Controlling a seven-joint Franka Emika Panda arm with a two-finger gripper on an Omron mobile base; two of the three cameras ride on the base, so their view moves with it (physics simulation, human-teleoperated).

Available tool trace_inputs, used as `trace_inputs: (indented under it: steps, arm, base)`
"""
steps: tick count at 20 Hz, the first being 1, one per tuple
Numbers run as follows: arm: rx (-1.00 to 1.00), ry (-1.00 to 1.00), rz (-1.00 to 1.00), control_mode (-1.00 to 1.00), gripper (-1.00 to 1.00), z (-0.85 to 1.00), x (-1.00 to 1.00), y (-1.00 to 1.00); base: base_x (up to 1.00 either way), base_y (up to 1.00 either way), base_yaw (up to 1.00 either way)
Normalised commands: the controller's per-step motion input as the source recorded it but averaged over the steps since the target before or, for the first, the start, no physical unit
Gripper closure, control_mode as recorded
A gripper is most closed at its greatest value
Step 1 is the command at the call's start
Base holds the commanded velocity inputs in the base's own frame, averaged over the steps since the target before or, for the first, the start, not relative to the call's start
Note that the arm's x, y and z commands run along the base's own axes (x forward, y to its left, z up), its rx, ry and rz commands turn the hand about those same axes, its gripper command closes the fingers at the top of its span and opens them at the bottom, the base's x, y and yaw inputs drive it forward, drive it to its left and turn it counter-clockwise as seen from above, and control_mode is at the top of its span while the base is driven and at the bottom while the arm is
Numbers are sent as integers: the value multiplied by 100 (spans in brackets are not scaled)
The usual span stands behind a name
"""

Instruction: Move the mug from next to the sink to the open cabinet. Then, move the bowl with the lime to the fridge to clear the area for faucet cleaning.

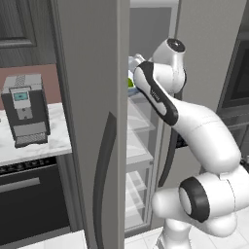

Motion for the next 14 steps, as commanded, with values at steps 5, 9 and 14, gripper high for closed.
trace_inputs:
  steps: [5,9,14]
  arm:
    - [0,5,-1,-100,100,8,80,4]
    - [0,7,-3,-100,100,-7,80,19]
    - [0,8,-3,-100,100,-29,69,18]
  base:
    - [0,0,0]
    - [0,0,0]
    - [0,0,0]
